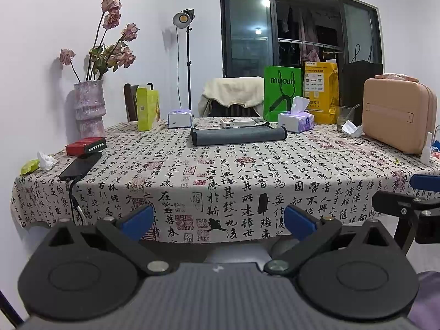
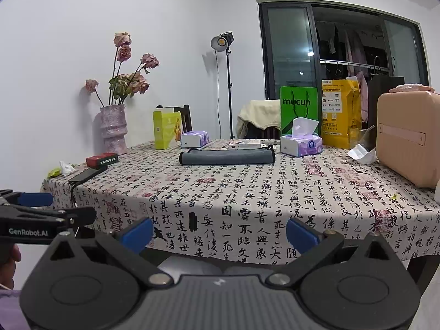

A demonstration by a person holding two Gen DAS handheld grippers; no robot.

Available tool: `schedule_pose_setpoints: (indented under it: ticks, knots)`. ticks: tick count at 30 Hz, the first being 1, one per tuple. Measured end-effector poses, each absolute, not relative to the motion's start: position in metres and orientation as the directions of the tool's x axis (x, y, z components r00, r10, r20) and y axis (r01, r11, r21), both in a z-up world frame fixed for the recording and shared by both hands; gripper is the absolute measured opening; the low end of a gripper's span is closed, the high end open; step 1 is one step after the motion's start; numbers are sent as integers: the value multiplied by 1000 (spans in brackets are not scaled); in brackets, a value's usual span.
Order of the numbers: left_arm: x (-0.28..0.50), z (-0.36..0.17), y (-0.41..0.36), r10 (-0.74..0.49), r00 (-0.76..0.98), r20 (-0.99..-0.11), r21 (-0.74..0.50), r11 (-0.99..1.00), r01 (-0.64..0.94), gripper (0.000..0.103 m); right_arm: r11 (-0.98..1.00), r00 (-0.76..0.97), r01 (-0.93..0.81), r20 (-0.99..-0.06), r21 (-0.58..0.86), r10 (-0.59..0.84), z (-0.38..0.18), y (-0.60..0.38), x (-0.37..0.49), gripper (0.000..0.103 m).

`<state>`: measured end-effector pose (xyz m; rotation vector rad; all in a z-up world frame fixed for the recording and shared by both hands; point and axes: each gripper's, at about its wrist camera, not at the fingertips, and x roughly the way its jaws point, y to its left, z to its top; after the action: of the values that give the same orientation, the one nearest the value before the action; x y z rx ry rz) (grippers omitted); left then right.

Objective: Fold towel

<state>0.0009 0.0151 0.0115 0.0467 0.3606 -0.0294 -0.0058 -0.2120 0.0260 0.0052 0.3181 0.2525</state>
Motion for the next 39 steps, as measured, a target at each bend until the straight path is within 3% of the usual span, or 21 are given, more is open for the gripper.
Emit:
schedule_pose_setpoints:
  ticks: [39]
  knots:
    - [0, 14, 17, -17, 939, -345, 46, 998, 35, 103, 966, 922, -255, -295, 32, 253, 27, -208, -6, 103]
